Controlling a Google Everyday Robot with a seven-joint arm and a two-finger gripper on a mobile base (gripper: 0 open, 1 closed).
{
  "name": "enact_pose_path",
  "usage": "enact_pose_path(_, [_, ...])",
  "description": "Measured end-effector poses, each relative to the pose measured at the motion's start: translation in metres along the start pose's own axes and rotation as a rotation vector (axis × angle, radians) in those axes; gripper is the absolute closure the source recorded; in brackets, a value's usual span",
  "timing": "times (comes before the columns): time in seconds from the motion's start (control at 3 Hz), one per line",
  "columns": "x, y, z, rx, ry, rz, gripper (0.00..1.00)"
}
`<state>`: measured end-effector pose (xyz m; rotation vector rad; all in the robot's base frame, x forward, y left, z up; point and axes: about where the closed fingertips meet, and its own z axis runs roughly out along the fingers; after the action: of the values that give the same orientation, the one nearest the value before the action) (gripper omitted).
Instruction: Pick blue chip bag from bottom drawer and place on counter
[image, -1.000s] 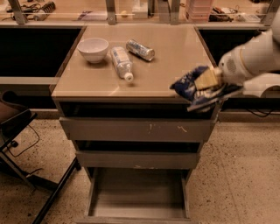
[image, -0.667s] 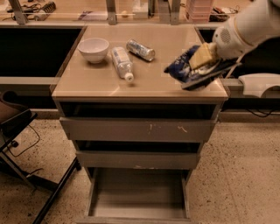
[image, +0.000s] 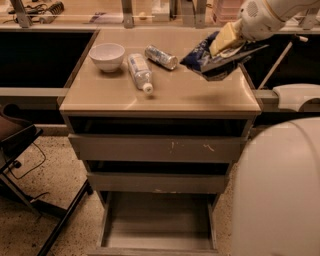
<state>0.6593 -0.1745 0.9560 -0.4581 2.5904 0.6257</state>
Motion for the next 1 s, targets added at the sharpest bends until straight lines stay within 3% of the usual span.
enact_pose_path(0.33, [-0.049,-0.018,0.015,-0.049,-0.128,0.037,1.0])
enact_pose_path(0.67, [-0.101,-0.025,0.027,-0.064,-0.28,0.039,1.0])
enact_pose_path(1.0, [-0.122,-0.049,0.039,-0.051,-0.377,0.044,1.0])
